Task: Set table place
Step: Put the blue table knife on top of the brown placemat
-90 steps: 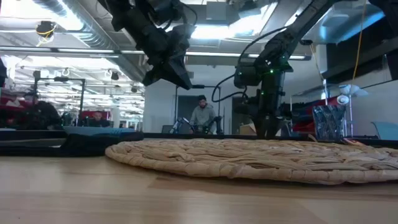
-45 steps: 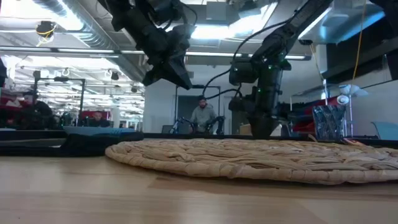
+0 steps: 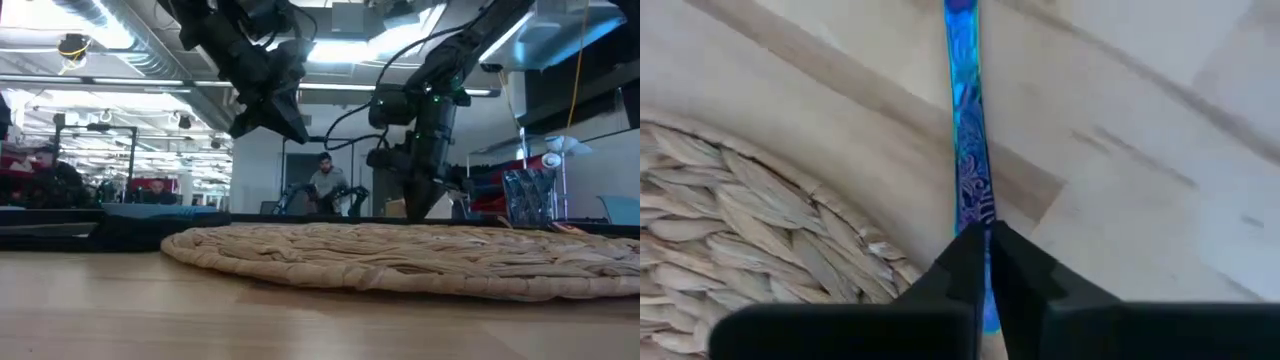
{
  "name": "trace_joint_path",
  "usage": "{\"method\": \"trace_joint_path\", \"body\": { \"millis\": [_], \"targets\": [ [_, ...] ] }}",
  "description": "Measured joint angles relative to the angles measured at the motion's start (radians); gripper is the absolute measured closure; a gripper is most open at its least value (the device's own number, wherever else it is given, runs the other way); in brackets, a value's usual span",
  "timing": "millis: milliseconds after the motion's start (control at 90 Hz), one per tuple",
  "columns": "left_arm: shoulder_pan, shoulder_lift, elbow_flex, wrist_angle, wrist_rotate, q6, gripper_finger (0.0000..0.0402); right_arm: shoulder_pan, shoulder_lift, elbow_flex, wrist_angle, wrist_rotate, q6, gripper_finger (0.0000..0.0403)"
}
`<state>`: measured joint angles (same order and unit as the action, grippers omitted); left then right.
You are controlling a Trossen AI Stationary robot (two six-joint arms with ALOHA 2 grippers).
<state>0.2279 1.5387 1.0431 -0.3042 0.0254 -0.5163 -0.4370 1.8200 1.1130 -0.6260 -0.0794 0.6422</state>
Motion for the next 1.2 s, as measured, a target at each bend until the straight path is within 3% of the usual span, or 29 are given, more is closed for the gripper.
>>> {"method": "trace_joint_path", "body": {
  "millis": [822,1200],
  "targets": [
    [0.0,0.0,0.0,0.001,0.0,0.0,0.0402,-0.001,-0.009,0.003,-0.004,-0.008,-0.022,0.0398],
    [0.0,0.0,0.0,0.001,0.0,-0.003,0.0402,-0.001,-0.009,0.004,-0.003,0.011,-0.035,0.03]
  ]
}}
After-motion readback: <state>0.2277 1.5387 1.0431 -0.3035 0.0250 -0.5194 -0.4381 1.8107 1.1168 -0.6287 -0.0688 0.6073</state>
